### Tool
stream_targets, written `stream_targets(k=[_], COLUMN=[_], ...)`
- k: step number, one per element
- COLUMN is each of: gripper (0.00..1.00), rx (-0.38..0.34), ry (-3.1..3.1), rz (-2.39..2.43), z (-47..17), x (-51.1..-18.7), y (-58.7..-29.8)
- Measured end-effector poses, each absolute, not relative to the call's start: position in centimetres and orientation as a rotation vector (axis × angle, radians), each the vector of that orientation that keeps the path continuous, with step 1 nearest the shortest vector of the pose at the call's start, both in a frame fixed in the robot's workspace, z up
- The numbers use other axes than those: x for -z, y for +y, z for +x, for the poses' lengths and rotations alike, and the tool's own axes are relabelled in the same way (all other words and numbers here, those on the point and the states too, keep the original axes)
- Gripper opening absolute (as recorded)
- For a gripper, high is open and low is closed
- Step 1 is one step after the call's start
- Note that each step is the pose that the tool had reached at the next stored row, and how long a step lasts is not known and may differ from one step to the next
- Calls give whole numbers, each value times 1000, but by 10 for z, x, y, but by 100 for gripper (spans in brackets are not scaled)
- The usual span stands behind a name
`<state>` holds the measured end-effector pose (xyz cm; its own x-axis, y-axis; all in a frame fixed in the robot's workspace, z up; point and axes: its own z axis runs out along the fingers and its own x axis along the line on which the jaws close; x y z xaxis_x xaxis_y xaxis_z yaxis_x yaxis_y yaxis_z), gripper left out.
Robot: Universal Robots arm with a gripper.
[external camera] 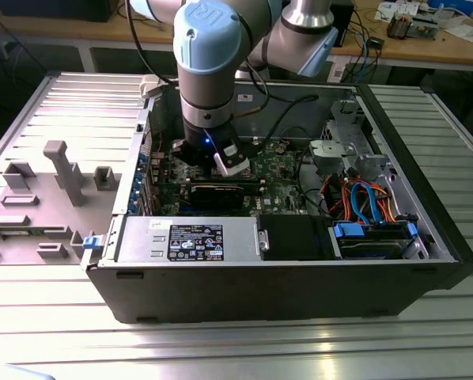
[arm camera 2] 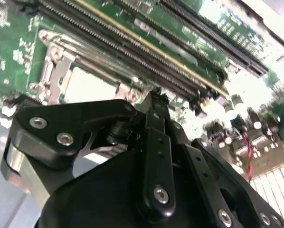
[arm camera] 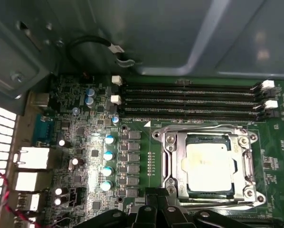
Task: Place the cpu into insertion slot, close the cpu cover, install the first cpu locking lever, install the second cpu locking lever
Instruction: 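Install the second cpu locking lever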
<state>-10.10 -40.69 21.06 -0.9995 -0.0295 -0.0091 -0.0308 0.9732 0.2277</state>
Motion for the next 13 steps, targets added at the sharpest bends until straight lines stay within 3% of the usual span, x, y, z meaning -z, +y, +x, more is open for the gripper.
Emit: stream_targets(k=[13], gripper=[11], rx=[-360], ry=[3115], rz=[-48], z=[-103], x=[-220], y=[-407])
